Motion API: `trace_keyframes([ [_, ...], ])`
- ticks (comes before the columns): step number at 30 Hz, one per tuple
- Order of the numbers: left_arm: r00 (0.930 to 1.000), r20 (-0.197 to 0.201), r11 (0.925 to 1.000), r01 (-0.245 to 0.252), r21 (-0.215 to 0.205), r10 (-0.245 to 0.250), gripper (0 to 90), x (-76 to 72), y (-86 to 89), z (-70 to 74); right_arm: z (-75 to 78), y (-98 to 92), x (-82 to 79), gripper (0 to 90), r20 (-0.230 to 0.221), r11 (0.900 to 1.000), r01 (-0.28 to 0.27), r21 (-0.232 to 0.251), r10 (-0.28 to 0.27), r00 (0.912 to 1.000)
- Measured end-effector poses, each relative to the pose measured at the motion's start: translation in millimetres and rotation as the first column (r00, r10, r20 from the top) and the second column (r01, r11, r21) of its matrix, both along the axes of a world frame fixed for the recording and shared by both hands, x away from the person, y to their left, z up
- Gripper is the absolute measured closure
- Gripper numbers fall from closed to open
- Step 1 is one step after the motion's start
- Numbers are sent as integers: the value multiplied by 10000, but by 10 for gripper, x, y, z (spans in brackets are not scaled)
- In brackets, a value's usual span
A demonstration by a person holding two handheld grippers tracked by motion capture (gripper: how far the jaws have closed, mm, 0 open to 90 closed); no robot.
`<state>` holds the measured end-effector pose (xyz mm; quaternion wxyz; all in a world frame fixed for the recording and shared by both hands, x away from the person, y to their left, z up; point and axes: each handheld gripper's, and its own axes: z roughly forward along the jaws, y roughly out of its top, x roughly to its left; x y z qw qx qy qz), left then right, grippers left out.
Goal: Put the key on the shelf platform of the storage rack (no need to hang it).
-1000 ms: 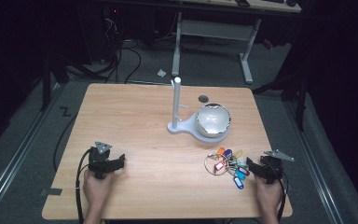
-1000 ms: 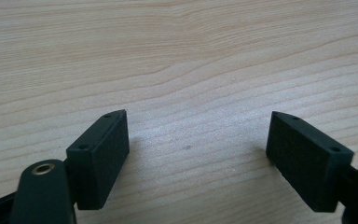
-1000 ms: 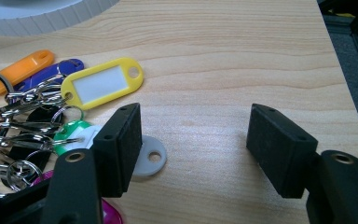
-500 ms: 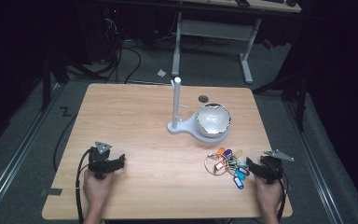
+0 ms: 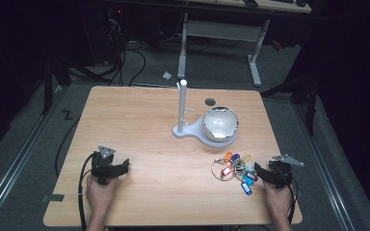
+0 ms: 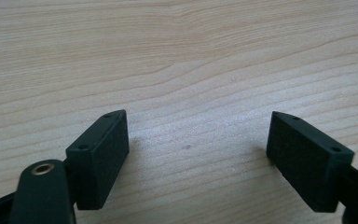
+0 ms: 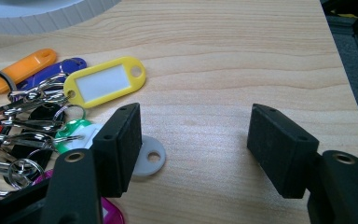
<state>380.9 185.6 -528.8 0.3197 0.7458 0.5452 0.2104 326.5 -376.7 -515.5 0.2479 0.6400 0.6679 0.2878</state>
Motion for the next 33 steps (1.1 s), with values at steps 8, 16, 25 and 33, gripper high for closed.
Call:
trace_keyframes([
  [8,10000,-1,10000,1,2,-1,214,0,0,0,42,-41,-2,414,-286,9993,0,377,11,9996],
  [16,10000,-1,10000,1,5,-1,214,0,0,0,121,-24,-47,442,-37,9981,-285,551,288,9996],
  [25,10000,-2,10000,2,1,-2,214,1,0,0,304,106,-104,452,503,9918,-1197,450,1175,9918],
  [33,10000,0,10000,1,-5,-1,214,2,1,0,351,367,-106,456,565,9776,-2060,436,2034,9775],
])
